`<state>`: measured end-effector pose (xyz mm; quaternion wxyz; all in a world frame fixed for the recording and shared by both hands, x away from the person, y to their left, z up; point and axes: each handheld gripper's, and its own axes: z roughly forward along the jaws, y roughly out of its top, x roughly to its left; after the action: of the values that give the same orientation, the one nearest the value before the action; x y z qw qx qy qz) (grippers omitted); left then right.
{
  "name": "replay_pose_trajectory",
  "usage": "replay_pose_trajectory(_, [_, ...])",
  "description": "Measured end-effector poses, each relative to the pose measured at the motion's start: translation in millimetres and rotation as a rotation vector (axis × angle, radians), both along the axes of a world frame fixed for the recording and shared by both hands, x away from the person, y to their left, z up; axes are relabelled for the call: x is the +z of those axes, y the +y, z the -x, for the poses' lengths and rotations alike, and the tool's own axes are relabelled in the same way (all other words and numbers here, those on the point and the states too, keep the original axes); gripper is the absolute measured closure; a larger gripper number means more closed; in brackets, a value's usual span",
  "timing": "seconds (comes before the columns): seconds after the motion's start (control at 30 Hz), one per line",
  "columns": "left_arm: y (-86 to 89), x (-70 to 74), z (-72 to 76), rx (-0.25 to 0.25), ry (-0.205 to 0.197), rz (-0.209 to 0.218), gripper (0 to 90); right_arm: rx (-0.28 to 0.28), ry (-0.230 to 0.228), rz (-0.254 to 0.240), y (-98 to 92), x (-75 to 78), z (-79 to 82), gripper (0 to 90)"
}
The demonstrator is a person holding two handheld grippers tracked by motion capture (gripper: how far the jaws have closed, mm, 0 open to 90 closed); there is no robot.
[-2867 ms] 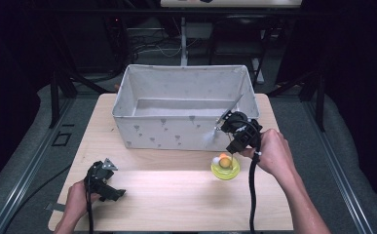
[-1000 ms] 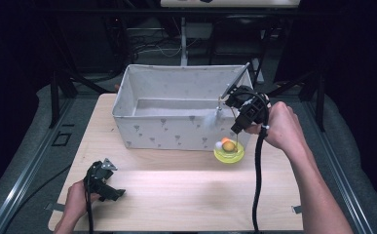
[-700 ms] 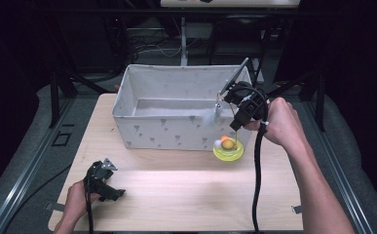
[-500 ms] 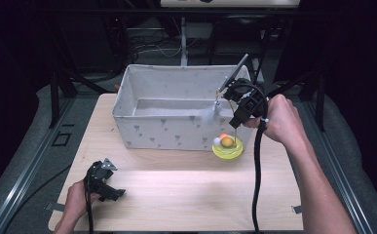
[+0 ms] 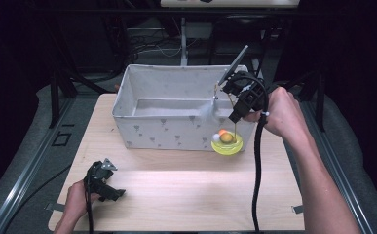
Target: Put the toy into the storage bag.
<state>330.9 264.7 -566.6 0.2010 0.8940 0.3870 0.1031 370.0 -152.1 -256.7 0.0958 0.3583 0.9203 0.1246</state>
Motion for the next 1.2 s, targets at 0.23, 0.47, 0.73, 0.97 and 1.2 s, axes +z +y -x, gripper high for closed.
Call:
replay_pose_trajectory(0.23, [0.1,-0.2,0.0,0.000,-0.001,0.003,2.1,0.002,-0.009,-0.006,2.8,7.7,-1.9,87.9])
replay_pose_trajectory(0.47, [0.2,-0.1,-0.2,-0.001,0.002,0.005,2.1,0.012,-0.017,-0.003,7.3,14.9,-4.3,87.9])
replay_pose_trajectory(0.73, [0.0,0.0,0.0,-0.001,0.000,0.003,2.1,0.019,-0.026,-0.001,11.0,24.5,-6.3,87.9])
replay_pose_trajectory(0.97, [0.1,-0.2,-0.1,-0.002,0.000,0.003,2.1,0.017,-0.041,-0.005,13.0,33.5,-8.5,87.9])
replay_pose_trajectory(1.2, [0.3,-0.1,-0.3,-0.004,0.003,0.004,2.1,0.009,-0.058,-0.004,14.2,42.6,-12.5,87.9])
